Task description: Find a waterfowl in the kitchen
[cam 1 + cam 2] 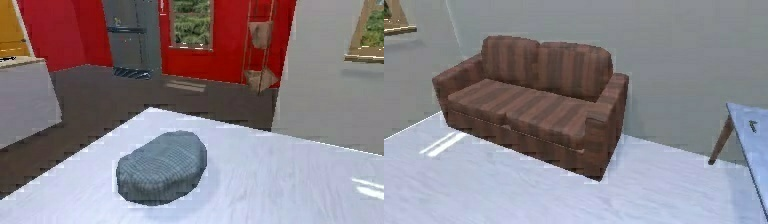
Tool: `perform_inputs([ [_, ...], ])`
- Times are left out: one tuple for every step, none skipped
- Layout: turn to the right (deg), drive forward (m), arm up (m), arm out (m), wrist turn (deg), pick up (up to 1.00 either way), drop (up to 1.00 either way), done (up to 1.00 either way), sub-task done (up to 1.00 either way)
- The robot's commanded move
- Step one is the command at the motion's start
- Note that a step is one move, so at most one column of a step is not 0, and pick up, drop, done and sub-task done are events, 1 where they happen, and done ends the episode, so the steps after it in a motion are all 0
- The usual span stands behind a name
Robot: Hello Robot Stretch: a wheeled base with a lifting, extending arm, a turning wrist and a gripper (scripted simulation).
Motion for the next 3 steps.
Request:
perform_inputs([
  [-45.0,0.0,0.0,0.0,0.0,0.0,0.0,0.0,0.0],
  [-6.0,0.0,0.0,0.0,0.0,0.0,0.0,0.0,0.0],
  [0.0,1.0,0.0,0.0,0.0,0.0,0.0,0.0,0.0],
])
